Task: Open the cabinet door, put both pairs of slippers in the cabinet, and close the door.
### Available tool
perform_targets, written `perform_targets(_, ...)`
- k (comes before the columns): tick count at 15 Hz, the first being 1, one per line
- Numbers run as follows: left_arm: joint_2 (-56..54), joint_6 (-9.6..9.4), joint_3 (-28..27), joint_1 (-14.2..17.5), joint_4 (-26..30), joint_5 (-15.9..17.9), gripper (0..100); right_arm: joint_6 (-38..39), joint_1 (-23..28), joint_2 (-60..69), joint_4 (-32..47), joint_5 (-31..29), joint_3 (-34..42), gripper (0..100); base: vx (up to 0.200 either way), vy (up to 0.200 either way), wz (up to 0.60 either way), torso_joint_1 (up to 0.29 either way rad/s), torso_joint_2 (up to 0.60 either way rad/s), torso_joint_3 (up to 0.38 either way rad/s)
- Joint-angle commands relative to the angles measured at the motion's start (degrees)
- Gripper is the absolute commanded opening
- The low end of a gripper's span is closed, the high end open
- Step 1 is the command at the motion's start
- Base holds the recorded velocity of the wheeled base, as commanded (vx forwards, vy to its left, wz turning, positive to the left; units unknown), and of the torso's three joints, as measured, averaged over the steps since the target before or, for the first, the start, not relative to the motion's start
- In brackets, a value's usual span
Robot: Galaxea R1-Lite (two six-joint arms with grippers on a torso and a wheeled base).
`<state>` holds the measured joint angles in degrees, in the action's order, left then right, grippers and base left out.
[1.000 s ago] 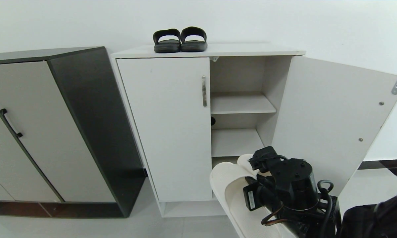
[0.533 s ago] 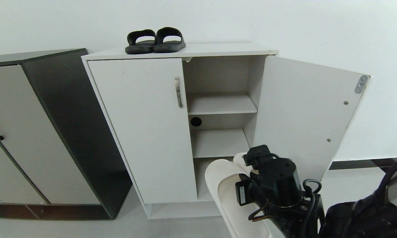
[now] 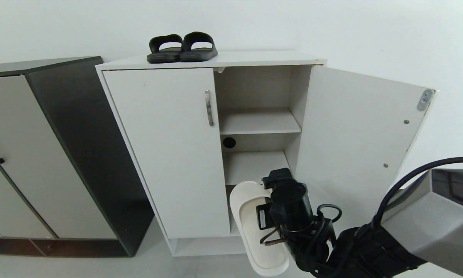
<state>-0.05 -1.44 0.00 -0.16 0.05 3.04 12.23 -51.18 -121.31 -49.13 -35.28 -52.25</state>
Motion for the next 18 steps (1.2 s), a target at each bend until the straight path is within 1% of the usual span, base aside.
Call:
perform_targets(1,0.1,0.03,0.0,0.0,0.0,0.0,0,0.0,0.4,-3.3,0.0,0.0,-2.0,0,0.0,0.0,0.0,0.0,0.0,0.0)
perform_targets(3,0.1,-0.06,0.0,0.0,0.0,0.0,0,0.1,1.3,-5.2,0.0,-0.1,-4.2,0,0.0,0.0,0.0,0.002,0.0,-0.139)
perform_targets(5,0.1,-0.41,0.0,0.0,0.0,0.0,0,0.1,1.7,-6.6,0.0,-2.6,-6.2,0,0.0,0.0,0.0,0.007,0.0,-0.181)
perform_targets(13,0.1,-0.5,0.0,0.0,0.0,0.0,0,1.1,1.8,-9.3,-0.4,-4.2,-7.9,0,0.0,0.0,0.0,0.004,0.0,-0.194)
perform_targets(14,0.1,-0.5,0.0,0.0,0.0,0.0,0,0.7,1.6,-9.9,-1.4,-6.0,-7.9,0,0.0,0.0,0.0,-0.002,0.01,-0.188)
perform_targets(15,0.1,-0.5,0.0,0.0,0.0,0.0,0,0.6,1.5,-9.9,-1.6,-6.4,-7.9,0,0.0,0.0,0.0,-0.002,0.01,-0.105)
perform_targets(16,0.1,-0.41,0.0,0.0,0.0,0.0,0,-0.7,1.2,-10.0,-4.1,-7.7,-7.7,0,0.0,0.0,0.0,0.002,0.0,-0.061)
perform_targets(18,0.1,-0.41,0.0,0.0,0.0,0.0,0,-2.6,1.2,-11.0,-8.7,-7.9,-7.1,0,0.0,0.0,0.0,0.0,0.0,0.0)
